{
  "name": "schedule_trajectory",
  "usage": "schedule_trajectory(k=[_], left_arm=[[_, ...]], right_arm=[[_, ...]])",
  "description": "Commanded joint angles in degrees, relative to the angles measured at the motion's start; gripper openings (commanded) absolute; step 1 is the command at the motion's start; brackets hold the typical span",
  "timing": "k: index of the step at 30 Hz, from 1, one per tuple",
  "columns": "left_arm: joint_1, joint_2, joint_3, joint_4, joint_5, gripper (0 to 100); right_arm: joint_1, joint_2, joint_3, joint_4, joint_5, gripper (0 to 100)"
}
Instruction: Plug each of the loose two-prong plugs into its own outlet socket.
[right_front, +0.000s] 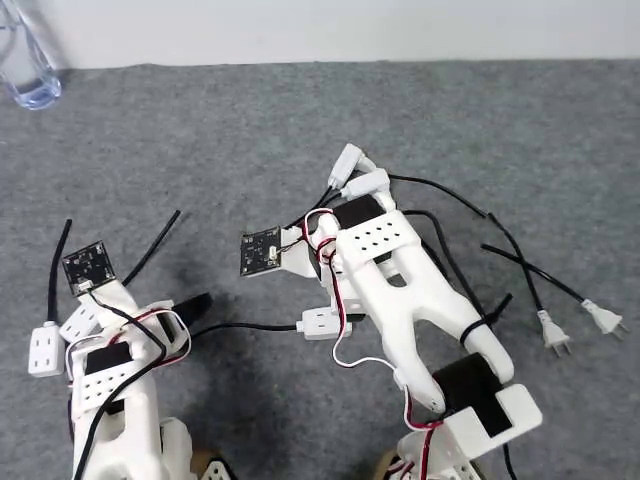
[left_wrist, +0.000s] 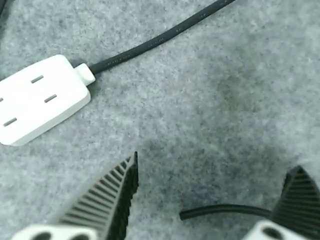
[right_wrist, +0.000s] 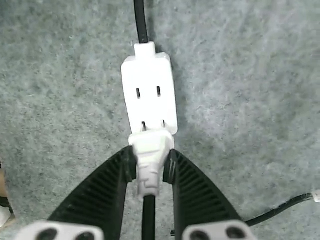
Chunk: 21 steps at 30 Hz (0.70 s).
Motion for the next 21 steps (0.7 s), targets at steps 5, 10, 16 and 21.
schedule_trajectory(k=[5,10,16,21], left_arm=[[0.2,-0.4,-0.5,-1.2,-0.6,42],[0.2,-0.4,-0.5,-1.2,-0.6,42],[0.2,-0.4,-0.5,-1.2,-0.6,42],[0.2,-0.4,-0.5,-1.2,-0.6,42]], right_arm=[[0.5,0.0,3.6,-4.9,-0.5,0.8],[0.4,0.0,7.5,-7.3,-0.6,0.8],[0.0,0.0,7.7,-7.3,-0.7,0.8],[-2.7,3.8,8.9,-9.8,-1.7,0.8]])
